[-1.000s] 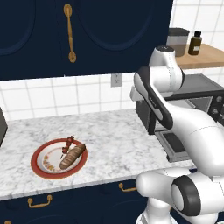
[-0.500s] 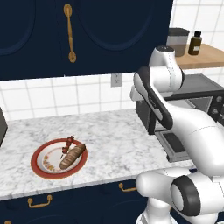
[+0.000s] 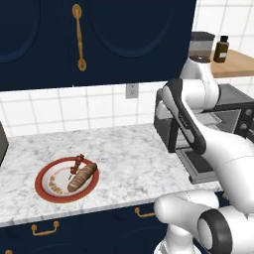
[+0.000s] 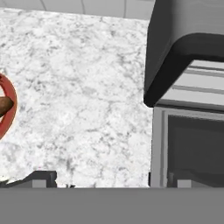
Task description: Pick up the kebab skewer and baguette bread, and place them inside the toaster oven. Close the toaster oven door and start by setting the timer.
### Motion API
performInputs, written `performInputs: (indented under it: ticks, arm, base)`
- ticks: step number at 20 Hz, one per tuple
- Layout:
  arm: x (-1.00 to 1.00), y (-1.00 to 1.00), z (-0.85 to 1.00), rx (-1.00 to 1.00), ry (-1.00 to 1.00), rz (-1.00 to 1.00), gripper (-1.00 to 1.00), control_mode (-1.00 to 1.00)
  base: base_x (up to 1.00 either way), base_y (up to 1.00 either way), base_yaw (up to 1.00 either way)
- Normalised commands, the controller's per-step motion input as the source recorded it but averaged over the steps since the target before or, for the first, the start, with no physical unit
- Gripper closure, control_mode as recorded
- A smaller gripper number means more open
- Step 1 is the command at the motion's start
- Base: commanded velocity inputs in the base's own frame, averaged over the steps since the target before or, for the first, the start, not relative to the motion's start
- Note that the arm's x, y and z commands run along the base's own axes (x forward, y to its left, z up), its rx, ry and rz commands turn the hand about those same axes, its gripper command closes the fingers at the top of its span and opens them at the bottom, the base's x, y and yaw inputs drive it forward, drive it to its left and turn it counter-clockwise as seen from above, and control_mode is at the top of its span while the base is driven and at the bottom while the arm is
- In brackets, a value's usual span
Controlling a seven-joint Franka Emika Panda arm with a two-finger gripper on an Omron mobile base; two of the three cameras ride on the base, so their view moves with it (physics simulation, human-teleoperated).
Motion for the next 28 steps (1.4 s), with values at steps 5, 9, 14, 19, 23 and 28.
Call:
performInputs:
  ticks: [5, 9, 14, 19, 23, 28]
  arm:
    - [-0.05, -0.82, 0.01, 0.22, -0.06, 0.37, -1.00, -1.00]
    - [-0.02, -0.81, -0.03, 0.21, -0.09, 0.45, -1.00, -1.00]
    - [0.00, -0.46, -0.20, 0.20, -0.21, 0.45, -1.00, -1.00]
    - [0.00, -0.17, -0.38, 0.13, -0.29, 0.23, -1.00, -1.00]
    - [0.00, -0.01, -0.46, 0.13, -0.38, 0.01, -1.00, -1.00]
    - [0.17, -0.06, -0.17, 0.18, -0.28, -0.02, -1.00, -1.00]
  base:
    - [0.00, 0.00, 0.00]
    - [0.00, 0.00, 0.00]
    - [0.00, 0.00, 0.00]
    - [0.00, 0.00, 0.00]
    - [0.00, 0.00, 0.00]
    - [0.00, 0.00, 0.00]
